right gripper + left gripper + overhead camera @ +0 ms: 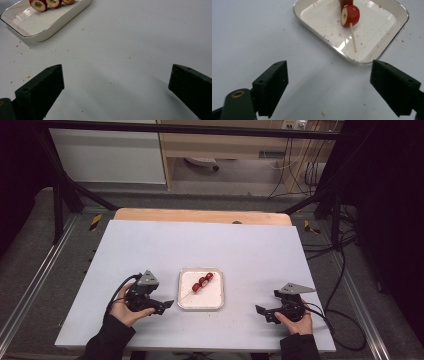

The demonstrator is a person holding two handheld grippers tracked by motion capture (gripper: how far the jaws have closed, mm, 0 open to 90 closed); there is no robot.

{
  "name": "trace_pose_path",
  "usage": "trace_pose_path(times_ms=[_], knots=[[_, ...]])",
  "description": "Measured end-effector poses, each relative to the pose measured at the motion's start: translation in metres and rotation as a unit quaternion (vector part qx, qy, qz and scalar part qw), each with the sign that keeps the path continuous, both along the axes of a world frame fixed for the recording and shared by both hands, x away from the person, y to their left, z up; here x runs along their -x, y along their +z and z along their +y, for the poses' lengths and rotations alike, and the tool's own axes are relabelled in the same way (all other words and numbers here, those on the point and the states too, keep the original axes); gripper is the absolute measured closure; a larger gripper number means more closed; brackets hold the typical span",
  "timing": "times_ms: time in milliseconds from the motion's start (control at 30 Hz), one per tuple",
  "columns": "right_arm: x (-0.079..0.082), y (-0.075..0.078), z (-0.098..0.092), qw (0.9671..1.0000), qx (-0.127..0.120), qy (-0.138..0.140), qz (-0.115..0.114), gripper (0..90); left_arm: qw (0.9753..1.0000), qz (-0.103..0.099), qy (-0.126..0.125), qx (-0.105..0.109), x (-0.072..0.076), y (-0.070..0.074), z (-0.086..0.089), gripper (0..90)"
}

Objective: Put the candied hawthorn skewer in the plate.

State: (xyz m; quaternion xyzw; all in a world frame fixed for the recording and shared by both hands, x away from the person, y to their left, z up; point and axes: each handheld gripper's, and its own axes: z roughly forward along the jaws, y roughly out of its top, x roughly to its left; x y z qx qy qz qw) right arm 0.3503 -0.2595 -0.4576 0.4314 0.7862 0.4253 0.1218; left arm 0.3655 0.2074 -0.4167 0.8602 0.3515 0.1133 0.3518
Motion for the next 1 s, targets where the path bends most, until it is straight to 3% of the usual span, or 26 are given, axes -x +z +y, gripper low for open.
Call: trace_pose_path(times_ms=[233,633,800,1000], knots=[[0.0,-0.001,0.001,1.0,0.003,0.001,0.002,0.7,0.9996,-0.005,0.017,0.021,0.008,-0.011,0.03,5.7],[0.0,-0.003,0.002,0.9999,0.01,0.004,0.009,0.7,0.9983,-0.015,0.035,0.044,0.02,-0.031,0.063,5.4],[0.0,-0.003,0.002,0.9999,0.01,0.007,0.011,0.7,0.9972,-0.015,0.05,0.052,0.021,-0.034,0.072,5.7],[0.0,-0.003,0.002,0.9998,0.009,0.012,0.014,0.7,0.9973,-0.014,0.051,0.051,0.02,-0.035,0.074,6.1]])
